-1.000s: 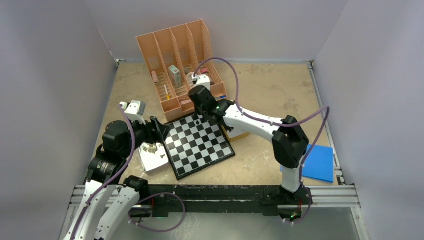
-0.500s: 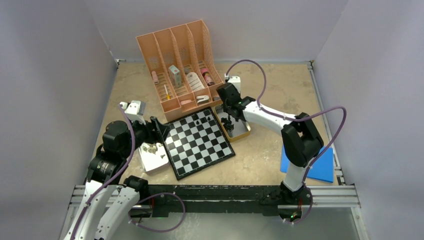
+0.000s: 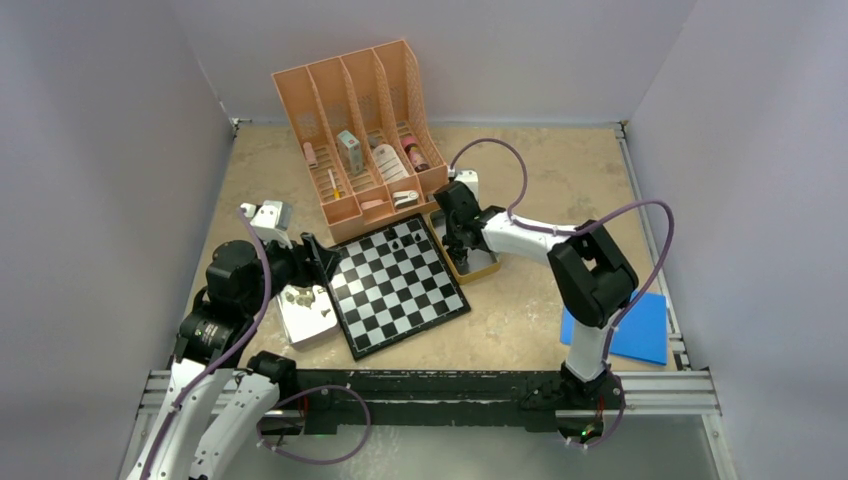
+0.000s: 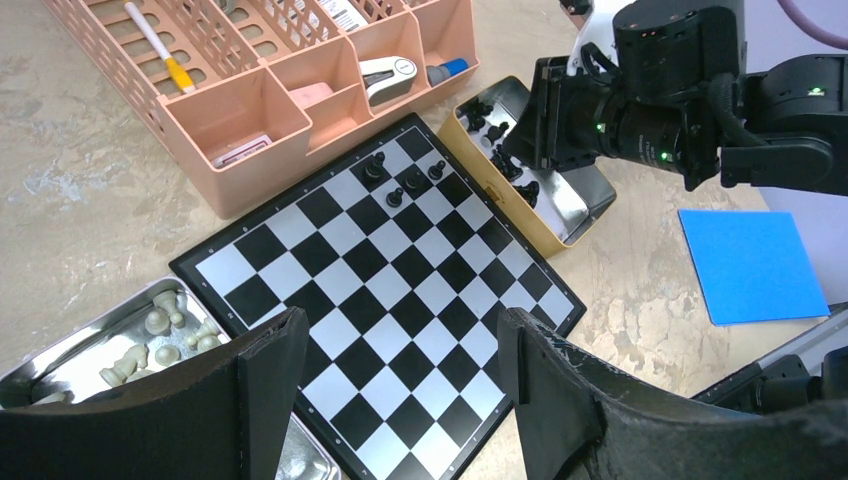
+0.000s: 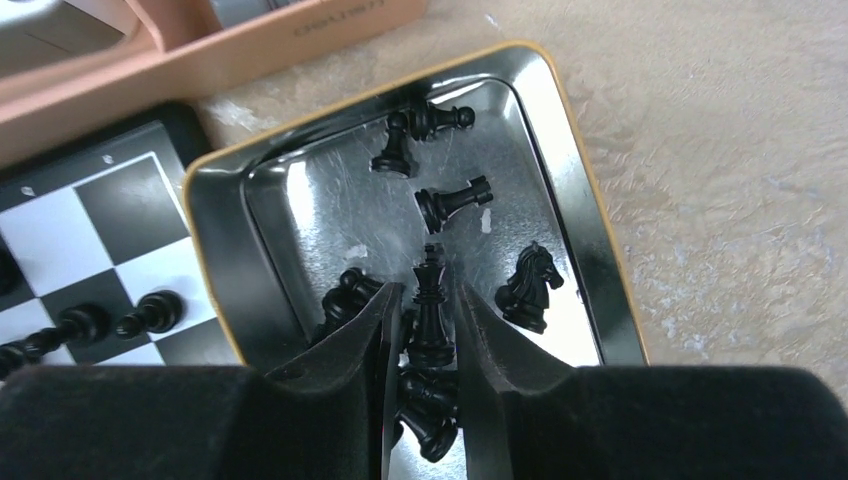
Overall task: Set up the chess pieces on the board
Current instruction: Pick up the chess piece from the storage box.
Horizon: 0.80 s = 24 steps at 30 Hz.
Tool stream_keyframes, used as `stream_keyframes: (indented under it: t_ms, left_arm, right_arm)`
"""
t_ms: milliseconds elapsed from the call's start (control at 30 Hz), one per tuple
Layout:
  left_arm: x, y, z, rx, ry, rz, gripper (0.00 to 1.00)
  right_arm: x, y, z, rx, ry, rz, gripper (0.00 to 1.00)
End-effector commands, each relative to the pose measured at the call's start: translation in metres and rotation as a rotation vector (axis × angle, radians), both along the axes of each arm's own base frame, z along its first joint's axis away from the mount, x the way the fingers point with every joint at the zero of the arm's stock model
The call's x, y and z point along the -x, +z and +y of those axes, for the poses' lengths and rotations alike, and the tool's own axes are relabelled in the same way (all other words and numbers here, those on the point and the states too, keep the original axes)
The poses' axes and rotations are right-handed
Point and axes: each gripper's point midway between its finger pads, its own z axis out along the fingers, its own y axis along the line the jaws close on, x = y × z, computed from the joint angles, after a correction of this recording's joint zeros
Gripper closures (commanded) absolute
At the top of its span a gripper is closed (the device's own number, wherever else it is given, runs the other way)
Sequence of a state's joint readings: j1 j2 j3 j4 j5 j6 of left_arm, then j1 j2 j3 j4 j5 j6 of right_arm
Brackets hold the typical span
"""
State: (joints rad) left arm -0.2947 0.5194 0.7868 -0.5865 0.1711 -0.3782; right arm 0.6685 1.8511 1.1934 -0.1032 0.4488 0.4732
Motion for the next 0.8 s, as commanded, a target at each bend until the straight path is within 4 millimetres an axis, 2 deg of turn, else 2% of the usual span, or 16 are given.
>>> stream_keyframes:
  t_ms: [0,300,467,600,767]
  left_arm:
    - [-0.005,0.003,-0.001,0.000,-0.003,-0.026,0.31]
    - [-0.006,0.002,-0.001,-0.002,-0.002,-0.022,0.31]
    - [-0.006,0.002,0.000,-0.001,0.001,-0.021,0.31]
    - [-0.007,0.001,-0.001,0.001,0.002,-0.015,0.31]
    - [-0.009,-0.004,-0.003,0.003,0.001,0.012,0.34]
  right_arm:
    - [-0.003,-0.002,0.003,-0.020,0.002,-0.011,0.71]
    - [0.009,-0.028,-0.006,0.015,0.001,0.050,0.70]
    - [0.010,-0.030,-0.007,0.023,-0.002,0.052,0.74]
    - [0.008,-0.020,-0.007,0.012,-0.008,0.029,0.80]
    - [-0.003,0.014,-0.012,0.007,-0.042,-0.058,0.84]
